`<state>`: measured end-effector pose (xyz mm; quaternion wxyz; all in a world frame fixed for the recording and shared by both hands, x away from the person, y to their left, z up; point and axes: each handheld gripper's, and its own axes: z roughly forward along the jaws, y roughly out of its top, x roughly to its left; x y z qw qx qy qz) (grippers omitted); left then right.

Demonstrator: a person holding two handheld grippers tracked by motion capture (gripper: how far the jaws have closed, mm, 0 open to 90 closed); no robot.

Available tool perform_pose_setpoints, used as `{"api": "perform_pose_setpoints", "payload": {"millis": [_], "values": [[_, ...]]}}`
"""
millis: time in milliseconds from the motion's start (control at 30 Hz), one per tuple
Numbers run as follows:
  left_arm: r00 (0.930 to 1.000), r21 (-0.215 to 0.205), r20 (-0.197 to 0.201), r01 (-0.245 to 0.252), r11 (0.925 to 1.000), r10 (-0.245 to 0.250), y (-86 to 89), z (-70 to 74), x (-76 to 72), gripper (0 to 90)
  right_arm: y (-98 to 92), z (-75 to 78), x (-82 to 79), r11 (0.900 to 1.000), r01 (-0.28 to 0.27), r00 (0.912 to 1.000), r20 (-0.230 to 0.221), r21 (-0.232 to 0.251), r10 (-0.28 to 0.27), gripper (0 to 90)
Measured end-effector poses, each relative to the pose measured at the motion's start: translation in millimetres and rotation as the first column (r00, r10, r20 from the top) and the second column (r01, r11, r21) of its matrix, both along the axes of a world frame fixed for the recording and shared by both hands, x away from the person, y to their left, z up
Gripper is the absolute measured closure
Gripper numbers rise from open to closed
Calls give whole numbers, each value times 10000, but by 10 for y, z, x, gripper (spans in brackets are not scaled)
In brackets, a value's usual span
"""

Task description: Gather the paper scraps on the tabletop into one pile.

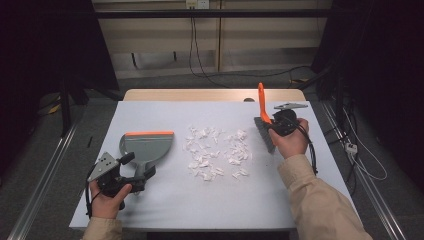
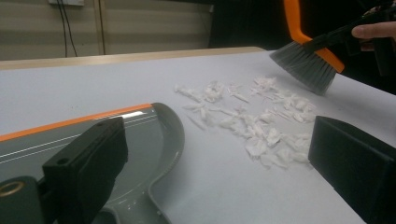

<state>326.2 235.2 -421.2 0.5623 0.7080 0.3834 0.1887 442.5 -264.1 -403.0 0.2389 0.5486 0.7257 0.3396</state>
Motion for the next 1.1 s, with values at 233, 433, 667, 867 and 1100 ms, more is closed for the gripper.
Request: {"api": "perform_pose_setpoints", "payload": {"millis": [233,433,667,867,1100], "values": [[9999,32,-109,-123,9999,124,57,-29,2,48,103,-121,132,9987,-78,9998,-169,-507,69,708],[9998,-43,-100,-170,9998,170,63,-20,11,49,106,-139,111,9984,-130,9991,-400,-542,109,629],[9999,-76,-77,-109,9999,108,15,-1,19,51,93,-94,-52,9990,-261,9980,-588,-364,239,637],[9998,-42,-134,-162,9999,162,36,-12,6,52,103,-169,-34,9951,-746,9955,-638,-655,704,712],[9994,-102,-166,-319,9994,317,102,-22,-23,52,26,-80,112,9958,-803,9967,25,-429,805,713]]}}
